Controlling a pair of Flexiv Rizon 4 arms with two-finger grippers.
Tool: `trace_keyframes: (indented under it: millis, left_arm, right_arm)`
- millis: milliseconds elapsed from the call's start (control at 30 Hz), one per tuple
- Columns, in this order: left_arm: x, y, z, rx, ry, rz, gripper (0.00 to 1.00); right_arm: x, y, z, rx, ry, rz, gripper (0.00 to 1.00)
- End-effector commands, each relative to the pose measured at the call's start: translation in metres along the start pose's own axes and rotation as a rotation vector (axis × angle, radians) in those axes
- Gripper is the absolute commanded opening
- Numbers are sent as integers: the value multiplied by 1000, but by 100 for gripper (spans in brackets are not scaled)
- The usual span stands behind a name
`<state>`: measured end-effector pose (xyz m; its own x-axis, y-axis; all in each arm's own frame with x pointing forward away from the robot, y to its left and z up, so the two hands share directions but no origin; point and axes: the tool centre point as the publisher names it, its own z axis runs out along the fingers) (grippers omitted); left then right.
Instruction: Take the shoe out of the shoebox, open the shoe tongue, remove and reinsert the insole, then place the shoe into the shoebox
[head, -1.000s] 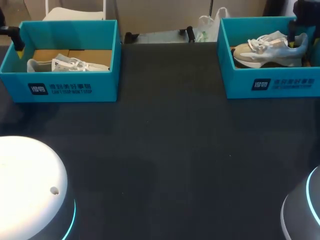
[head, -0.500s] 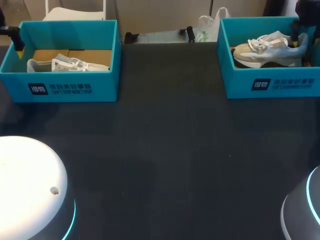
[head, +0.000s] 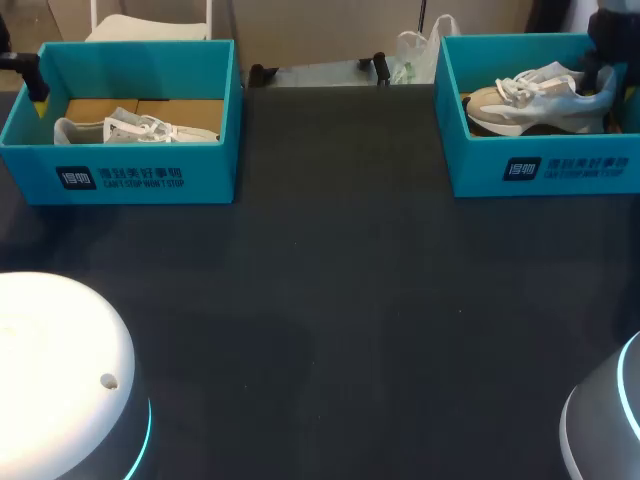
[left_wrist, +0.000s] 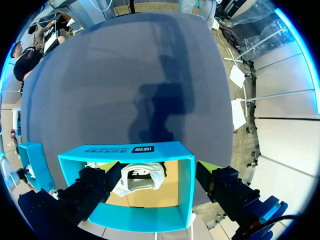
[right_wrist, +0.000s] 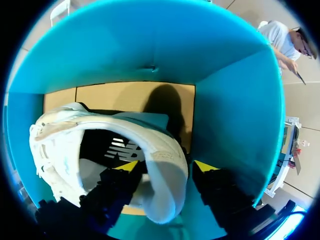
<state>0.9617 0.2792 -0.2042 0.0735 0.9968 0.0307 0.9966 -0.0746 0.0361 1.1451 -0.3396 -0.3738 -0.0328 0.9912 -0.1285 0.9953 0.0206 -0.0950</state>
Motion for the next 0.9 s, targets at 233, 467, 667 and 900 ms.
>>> trace_keyframes:
  millis: [233, 467, 667, 900]
  left_arm:
    - [0, -1, 0, -2, 2, 1, 100]
    - [0, -1, 0, -2, 2, 1, 100]
    - [0, -1, 0, -2, 2, 1, 100]
    - [0, -1, 0, -2, 2, 1, 100]
  right_arm:
    - [-2, 13, 12, 47, 24, 3, 51]
    - [-1, 14, 10, 48, 22, 14, 18]
    - [-1, 14, 7, 46, 15, 30, 0]
    - [-6, 12, -4, 45, 5, 62, 0]
